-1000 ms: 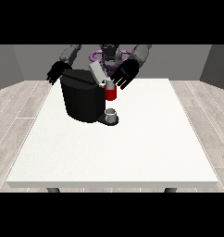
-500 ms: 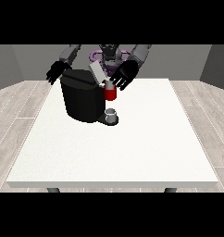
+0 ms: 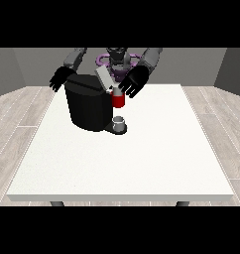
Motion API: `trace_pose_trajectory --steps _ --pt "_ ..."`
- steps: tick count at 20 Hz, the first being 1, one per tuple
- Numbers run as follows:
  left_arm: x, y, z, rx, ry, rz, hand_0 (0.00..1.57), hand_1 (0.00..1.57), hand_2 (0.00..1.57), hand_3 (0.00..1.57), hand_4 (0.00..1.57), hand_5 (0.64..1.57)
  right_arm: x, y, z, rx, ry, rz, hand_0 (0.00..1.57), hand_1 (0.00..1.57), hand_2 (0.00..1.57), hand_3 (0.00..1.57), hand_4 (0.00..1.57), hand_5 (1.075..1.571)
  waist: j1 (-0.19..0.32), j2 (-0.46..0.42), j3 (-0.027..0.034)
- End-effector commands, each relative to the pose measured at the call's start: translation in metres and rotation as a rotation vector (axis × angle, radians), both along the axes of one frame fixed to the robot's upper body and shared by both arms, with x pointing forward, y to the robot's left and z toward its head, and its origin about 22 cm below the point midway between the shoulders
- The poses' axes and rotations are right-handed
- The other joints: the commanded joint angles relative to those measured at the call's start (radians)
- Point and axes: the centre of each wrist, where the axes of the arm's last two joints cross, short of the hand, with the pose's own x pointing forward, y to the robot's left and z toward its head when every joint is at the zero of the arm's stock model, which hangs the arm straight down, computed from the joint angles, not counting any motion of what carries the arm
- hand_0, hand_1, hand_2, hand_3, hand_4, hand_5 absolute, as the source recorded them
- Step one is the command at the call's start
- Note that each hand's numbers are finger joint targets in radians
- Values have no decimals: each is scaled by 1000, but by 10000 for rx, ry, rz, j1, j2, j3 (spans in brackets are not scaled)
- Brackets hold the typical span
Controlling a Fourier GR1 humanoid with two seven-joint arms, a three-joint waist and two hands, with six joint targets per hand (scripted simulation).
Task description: Insert the coffee pod into the coffee machine and close the lid
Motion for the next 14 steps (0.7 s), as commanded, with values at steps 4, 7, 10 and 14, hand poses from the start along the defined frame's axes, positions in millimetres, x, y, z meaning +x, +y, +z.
trace_pose_trajectory --steps 4,7,10,14 --pt "0 0 1 468 -104 -49 1066 1066 1116 945 380 1571 5 3 7 -13 -197 -12 0 0 0 0 477 1571 199 113 -12" --pt "-3 11 -18 450 7 -4 1050 1050 1119 962 364 1571 -7 -1 -3 -105 136 -51 0 0 0 0 415 1571 55 -184 -16" --pt "0 -7 -3 589 98 -223 1066 1066 1115 928 371 1571 -1 -6 -8 -139 38 -64 0 0 0 0 465 1571 202 -147 -12" --pt "0 -2 -10 1423 256 -405 0 0 378 112 0 1571 0 0 0 -88 70 63 0 0 0 0 419 1571 24 -51 -14"
